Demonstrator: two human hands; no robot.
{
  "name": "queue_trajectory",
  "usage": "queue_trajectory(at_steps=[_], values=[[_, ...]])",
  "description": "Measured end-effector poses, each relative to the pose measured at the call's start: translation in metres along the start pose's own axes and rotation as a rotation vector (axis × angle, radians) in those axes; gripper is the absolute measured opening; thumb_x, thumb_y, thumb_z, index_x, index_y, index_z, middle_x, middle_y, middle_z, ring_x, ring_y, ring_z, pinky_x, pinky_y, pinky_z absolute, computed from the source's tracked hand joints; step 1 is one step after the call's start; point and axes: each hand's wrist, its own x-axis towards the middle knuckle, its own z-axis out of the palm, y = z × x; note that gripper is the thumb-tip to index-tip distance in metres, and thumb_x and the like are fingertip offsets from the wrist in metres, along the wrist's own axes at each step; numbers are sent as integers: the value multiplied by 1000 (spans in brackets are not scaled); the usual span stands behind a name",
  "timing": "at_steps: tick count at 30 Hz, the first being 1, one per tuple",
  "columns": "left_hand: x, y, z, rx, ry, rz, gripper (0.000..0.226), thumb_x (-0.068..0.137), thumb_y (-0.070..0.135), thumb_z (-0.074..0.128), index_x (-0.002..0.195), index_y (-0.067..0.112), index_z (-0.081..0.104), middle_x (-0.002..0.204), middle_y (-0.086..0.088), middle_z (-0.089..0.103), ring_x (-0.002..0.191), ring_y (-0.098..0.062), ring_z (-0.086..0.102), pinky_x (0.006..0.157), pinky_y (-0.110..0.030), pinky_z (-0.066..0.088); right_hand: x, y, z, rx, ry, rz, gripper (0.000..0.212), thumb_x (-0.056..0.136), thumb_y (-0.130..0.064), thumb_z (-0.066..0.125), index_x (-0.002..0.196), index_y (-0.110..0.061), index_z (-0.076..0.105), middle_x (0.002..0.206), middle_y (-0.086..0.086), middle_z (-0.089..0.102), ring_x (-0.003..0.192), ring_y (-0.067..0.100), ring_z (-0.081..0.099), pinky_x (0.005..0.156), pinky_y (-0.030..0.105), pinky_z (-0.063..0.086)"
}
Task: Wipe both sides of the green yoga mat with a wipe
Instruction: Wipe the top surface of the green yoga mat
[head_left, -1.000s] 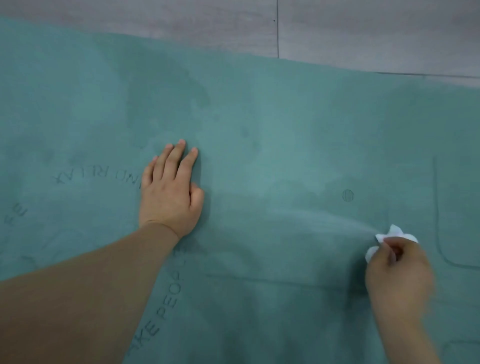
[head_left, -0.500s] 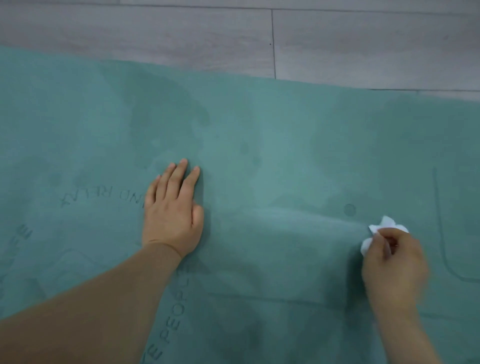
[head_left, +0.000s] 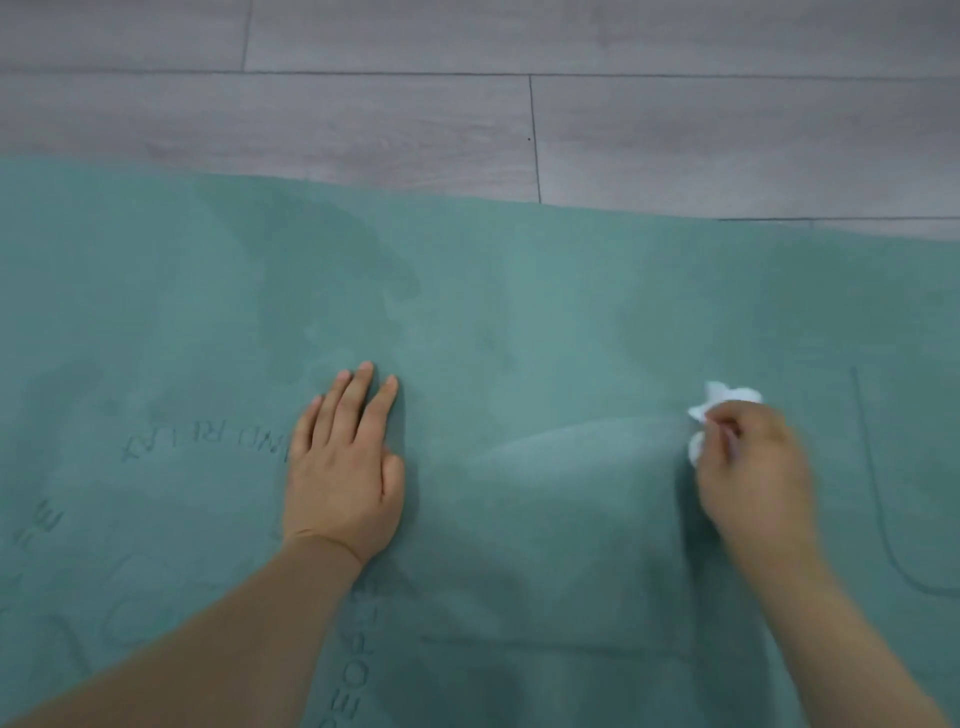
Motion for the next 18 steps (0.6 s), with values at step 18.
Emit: queue_trajectory(at_steps=[18], values=[[0, 0, -2, -14, -32, 0, 68, 82, 23, 29, 146, 11, 43, 157, -9, 34, 146, -24, 26, 121, -38, 11, 45, 7, -4, 54, 38, 121, 19, 81, -5, 50, 95, -3, 64, 115, 17, 64, 101, 36, 62, 90, 31, 42]])
